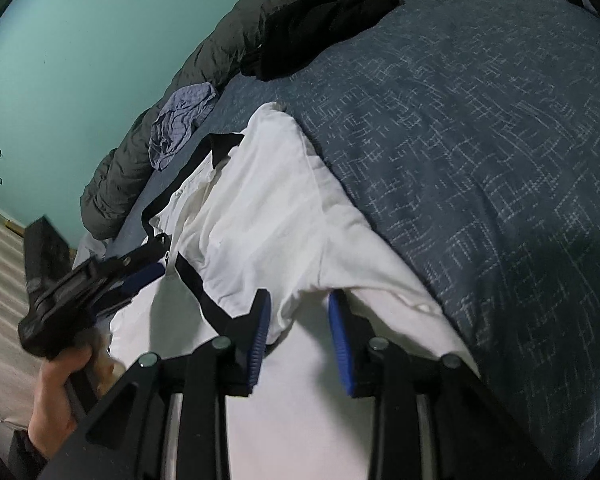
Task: Fold clothes
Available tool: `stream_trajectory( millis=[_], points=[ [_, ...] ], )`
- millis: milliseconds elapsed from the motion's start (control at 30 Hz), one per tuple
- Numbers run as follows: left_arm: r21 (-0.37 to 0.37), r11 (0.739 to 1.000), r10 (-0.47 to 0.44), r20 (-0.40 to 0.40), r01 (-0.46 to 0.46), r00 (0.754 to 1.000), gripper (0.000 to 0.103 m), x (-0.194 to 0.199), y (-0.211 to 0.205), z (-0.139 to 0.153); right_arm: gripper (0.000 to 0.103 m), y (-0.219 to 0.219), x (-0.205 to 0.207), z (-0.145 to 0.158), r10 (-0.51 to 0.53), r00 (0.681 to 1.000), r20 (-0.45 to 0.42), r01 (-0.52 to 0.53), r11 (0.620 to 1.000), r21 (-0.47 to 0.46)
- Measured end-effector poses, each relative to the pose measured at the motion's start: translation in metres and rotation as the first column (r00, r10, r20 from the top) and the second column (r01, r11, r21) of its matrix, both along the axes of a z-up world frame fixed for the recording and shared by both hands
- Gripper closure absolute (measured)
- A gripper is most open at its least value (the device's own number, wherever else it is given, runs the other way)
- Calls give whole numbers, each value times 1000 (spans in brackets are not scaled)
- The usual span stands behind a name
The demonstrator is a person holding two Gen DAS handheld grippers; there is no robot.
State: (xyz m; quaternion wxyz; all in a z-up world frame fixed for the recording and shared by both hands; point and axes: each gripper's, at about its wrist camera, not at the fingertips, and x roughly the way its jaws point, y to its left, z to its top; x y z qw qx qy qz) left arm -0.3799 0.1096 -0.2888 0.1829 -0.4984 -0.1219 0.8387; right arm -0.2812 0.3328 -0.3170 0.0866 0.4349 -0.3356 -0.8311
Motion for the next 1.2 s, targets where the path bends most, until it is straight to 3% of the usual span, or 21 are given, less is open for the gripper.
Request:
stream_trajectory(
  millis=[67, 100, 133, 200, 333, 467, 800, 867, 933, 1200],
  points=[
    [-7, 1000, -11, 7, 12, 1000, 37, -6, 5, -3, 76, 1, -1, -2, 6, 1000, -2, -6, 1000, -4],
    [-10, 1000, -17, 11, 17, 1000, 43, -9, 7, -5, 79, 2, -2, -3, 3, 1000, -4, -3, 1000, -9],
    [-13, 1000, -23, 15, 23, 1000, 60, -12, 10, -6, 86, 4, -2, -3, -1, 1000, -5, 1, 1000, -13],
    [-16, 999, -35, 22, 35, 999, 78, -15, 13, -8, 94, 9, -2, -5, -9, 1000, -10, 9, 1000, -24],
    [-7, 1000, -28, 13, 28, 1000, 95, -13, 12, -5, 99, 16, 1, -3, -28, 999, -29, 27, 998, -56],
    [76, 996, 35, 49, -39, 998, 95, -11, -2, -5, 100, 23, 5, 3, -55, 997, -54, 52, 997, -58],
    [37, 998, 47, 97, -51, 994, 94, -16, 9, -19, 100, 33, 9, -9, -87, 996, 4, 87, 994, -68],
    [24, 998, 49, 84, -51, 995, 87, -16, 11, -18, 100, 34, 9, -11, -95, 995, 16, 96, 993, -73],
    [18, 998, 54, 74, -56, 996, 62, -15, 8, -16, 99, 35, 9, -13, -103, 994, 27, 105, 991, -78],
    [-35, 998, 48, 2, -48, 999, 46, 4, -7, 17, 96, 45, 17, -2, -188, 982, 11, 188, 980, -72]
  ],
)
